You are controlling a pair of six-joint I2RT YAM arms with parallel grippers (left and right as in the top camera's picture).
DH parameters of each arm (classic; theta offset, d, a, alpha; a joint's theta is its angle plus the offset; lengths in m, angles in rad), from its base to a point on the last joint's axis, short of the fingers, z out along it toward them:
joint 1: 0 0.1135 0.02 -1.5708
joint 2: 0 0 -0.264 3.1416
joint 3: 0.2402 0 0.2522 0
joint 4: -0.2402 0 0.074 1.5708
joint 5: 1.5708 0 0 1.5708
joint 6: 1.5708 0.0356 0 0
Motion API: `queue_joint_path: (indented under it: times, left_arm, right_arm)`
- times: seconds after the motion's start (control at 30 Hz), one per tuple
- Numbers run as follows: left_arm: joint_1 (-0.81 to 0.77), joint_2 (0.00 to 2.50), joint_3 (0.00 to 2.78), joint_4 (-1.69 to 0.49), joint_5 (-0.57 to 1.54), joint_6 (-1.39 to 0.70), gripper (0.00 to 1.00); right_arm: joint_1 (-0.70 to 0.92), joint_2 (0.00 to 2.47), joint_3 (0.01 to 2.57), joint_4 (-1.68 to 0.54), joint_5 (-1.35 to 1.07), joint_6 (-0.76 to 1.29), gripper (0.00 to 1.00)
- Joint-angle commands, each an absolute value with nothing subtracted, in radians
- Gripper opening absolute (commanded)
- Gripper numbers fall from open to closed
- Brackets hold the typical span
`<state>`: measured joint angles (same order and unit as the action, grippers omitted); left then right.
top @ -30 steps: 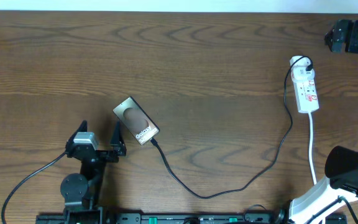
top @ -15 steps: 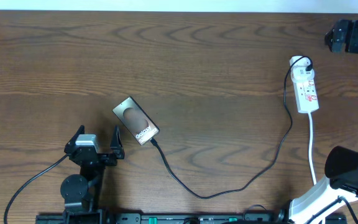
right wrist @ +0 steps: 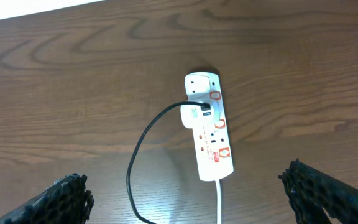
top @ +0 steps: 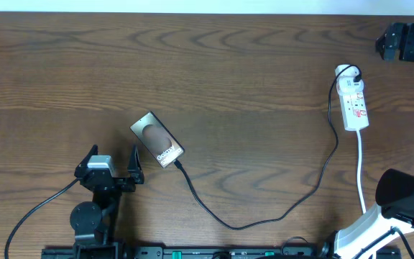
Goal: Plug charger to phone and switch on socket
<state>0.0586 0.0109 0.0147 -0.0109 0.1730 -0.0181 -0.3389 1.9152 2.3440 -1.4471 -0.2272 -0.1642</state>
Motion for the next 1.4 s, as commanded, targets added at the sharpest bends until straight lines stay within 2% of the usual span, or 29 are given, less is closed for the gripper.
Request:
queue_joint_path:
  times: [0.0,0.97,1.17,1.3,1.37]
  left_arm:
    - [0.063,0.007,0.004,-0.056,0.178,-0.004,0.93]
    - [0.063,0.011,0.004,-0.056,0.178,-0.004,0.93]
    - [0.063,0.011,0.004,-0.056,0.178,-0.004,0.93]
    - [0.063,0.011,0.004,-0.056,0.178,-0.004,0.93]
    - [0.063,0.011,0.004,-0.056,0.178,-0.004,0.93]
  right_arm:
    - [-0.339,1.917,2.347,-1.449,-0.227,-0.154,0.99]
    - [-0.339,1.916,2.344,-1.419,-0.251,-0.152,0.99]
    - [-0.281,1.914,2.297,-1.161,-0.495,-0.15,0.99]
    - [-0.206,1.894,2.217,-0.979,-0.499,-0.15,0.99]
    - [-0.123,1.831,2.08,-0.815,-0.443,-0.15,0.99]
